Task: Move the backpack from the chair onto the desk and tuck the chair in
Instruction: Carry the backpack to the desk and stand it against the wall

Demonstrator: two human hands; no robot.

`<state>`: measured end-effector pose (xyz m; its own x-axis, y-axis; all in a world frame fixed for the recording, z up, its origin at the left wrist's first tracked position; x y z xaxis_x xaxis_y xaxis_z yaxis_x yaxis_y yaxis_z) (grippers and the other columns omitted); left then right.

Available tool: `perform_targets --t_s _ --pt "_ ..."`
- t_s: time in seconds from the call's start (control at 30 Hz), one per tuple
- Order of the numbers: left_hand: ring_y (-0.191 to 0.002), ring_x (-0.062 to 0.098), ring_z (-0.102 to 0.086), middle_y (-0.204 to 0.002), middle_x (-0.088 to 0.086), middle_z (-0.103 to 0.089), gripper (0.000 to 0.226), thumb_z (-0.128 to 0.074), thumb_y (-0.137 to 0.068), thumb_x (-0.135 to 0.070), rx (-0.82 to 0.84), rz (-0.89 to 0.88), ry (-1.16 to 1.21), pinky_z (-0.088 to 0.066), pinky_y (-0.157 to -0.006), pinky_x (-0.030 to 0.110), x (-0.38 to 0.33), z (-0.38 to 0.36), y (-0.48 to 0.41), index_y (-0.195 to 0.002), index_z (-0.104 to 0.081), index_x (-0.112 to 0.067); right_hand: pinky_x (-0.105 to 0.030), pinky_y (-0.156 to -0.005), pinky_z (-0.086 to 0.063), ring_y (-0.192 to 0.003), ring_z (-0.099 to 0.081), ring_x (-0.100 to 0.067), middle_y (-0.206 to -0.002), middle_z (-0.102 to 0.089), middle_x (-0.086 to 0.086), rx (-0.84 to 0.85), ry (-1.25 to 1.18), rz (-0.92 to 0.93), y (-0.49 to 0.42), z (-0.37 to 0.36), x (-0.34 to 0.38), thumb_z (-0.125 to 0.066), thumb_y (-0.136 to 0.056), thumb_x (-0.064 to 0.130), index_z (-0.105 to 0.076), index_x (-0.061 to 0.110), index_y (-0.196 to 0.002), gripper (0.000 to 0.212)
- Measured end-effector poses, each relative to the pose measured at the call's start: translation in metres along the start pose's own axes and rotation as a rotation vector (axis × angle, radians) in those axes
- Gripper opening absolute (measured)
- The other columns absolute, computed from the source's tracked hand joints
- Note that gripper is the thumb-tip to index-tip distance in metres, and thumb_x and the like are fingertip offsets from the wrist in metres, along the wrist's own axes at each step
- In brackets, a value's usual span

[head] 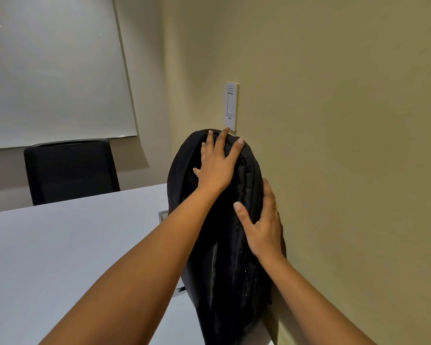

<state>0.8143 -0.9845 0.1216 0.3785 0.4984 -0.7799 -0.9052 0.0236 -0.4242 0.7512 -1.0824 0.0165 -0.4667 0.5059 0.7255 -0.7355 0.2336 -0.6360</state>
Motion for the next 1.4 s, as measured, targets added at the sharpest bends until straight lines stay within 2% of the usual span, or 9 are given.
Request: perform_targets --t_s 0.13,0.3,0.47,0.67,0.8,0.9,1.03,1.17,1.4 --pt "-0.143 0.019 0.003 -0.157 -0.005 -0.002 0.053 -0.034 -0.09 -0.056 0.0 -0.092 0.041 -0.007 -0.108 0.067 0.009 -0.007 0.011 -0.14 -0.022 -0.043 -0.036 -0.107 -0.033 -0.135 -0.03 -0.017 -0.15 -0.028 -0.002 -0.054 0.055 0.003 0.03 -0.003 -0.011 -0.048 -0.076 0.064 -0.009 0.041 -0.138 0.077" --pt "-0.143 0.02 0.007 -0.157 -0.003 0.003 0.056 -0.036 -0.089 -0.056 0.095 -0.11 0.018 -0.005 -0.11 0.063 0.015 -0.006 0.004 -0.14 -0.019 -0.043 -0.004 -0.104 -0.017 -0.136 -0.026 -0.015 -0.149 -0.028 -0.005 -0.115 -0.109 -0.028 0.028 -0.023 -0.006 -0.046 -0.08 0.057 -0.012 0.038 -0.136 0.068" --pt "-0.143 0.023 0.005 -0.157 0.0 0.002 0.052 -0.033 -0.091 -0.054 0.17 -0.128 -0.049 -0.008 -0.111 0.06 0.018 -0.001 -0.008 -0.141 -0.02 -0.042 -0.014 -0.108 -0.023 -0.135 -0.028 -0.014 -0.148 -0.028 -0.008 -0.127 -0.315 -0.116 0.028 -0.061 0.003 -0.047 -0.078 0.062 -0.013 0.041 -0.134 0.068" --pt "-0.143 0.024 0.0 -0.157 0.001 0.001 0.051 -0.029 -0.092 -0.053 0.185 -0.131 -0.089 -0.01 -0.111 0.062 0.027 0.001 -0.012 -0.141 -0.019 -0.042 -0.009 -0.104 -0.024 -0.134 -0.03 -0.017 -0.147 -0.03 -0.01 -0.098 -0.313 -0.156 0.019 -0.069 0.0 -0.047 -0.078 0.054 -0.017 0.031 -0.135 0.069" --pt "-0.143 0.022 0.001 -0.157 0.0 0.002 0.051 -0.027 -0.093 -0.053 0.177 -0.14 -0.057 -0.01 -0.109 0.064 0.027 -0.005 -0.006 -0.141 -0.018 -0.041 -0.033 -0.11 -0.029 -0.135 -0.025 -0.014 -0.15 -0.027 -0.01 -0.091 -0.081 -0.126 0.023 -0.048 -0.001 -0.054 -0.084 0.047 -0.015 0.028 -0.139 0.07" --pt "-0.143 0.021 0.004 -0.157 0.0 0.002 0.05 -0.027 -0.094 -0.051 0.202 -0.162 -0.041 -0.007 -0.11 0.064 0.029 -0.006 -0.003 -0.142 -0.018 -0.041 -0.049 -0.108 -0.03 -0.135 -0.024 -0.02 -0.149 -0.026 -0.015 -0.249 0.33 0.063 0.024 -0.028 0.012 -0.06 -0.085 0.034 -0.022 0.016 -0.141 0.07" --pt "-0.143 0.016 0.006 -0.157 -0.001 -0.002 0.049 -0.022 -0.095 -0.048 0.259 -0.212 0.04 -0.003 -0.111 0.061 0.034 0.002 -0.003 -0.142 -0.018 -0.038 -0.053 -0.11 -0.013 -0.14 -0.016 -0.027 -0.149 -0.031 -0.011 -0.182 0.773 0.324 0.008 -0.025 0.038 -0.064 -0.08 0.018 -0.026 0.011 -0.14 0.072" --pt "-0.143 0.015 0.002 -0.157 -0.005 -0.003 0.058 -0.02 -0.086 -0.054 0.225 -0.167 0.039 -0.005 -0.112 0.059 0.062 0.012 0.004 -0.142 -0.014 -0.041 -0.056 -0.108 -0.007 -0.14 -0.008 -0.028 -0.152 -0.021 -0.011 0.008 1.028 0.284 -0.003 -0.027 0.042 -0.063 -0.08 0.032 -0.02 0.008 -0.142 0.08" --pt "-0.143 0.012 -0.007 -0.156 -0.005 -0.007 0.051 -0.024 -0.096 -0.046 0.271 -0.161 0.1 -0.013 -0.116 0.05 0.078 0.0 0.016 -0.143 -0.007 -0.039 -0.055 -0.109 -0.015 -0.14 -0.007 -0.031 -0.153 -0.012 -0.012 0.032 1.083 0.266 -0.004 -0.024 0.029 -0.06 -0.078 0.035 -0.006 0.006 -0.143 0.09"
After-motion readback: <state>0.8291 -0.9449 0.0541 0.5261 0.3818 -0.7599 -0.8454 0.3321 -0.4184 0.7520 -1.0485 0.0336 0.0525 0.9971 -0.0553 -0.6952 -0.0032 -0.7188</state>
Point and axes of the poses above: each hand's wrist, its own y-axis away from the middle knuckle, its own z-axis out of the back of the hand, x = y × z, the point moved 1 cm from there along -y, towards the middle knuckle
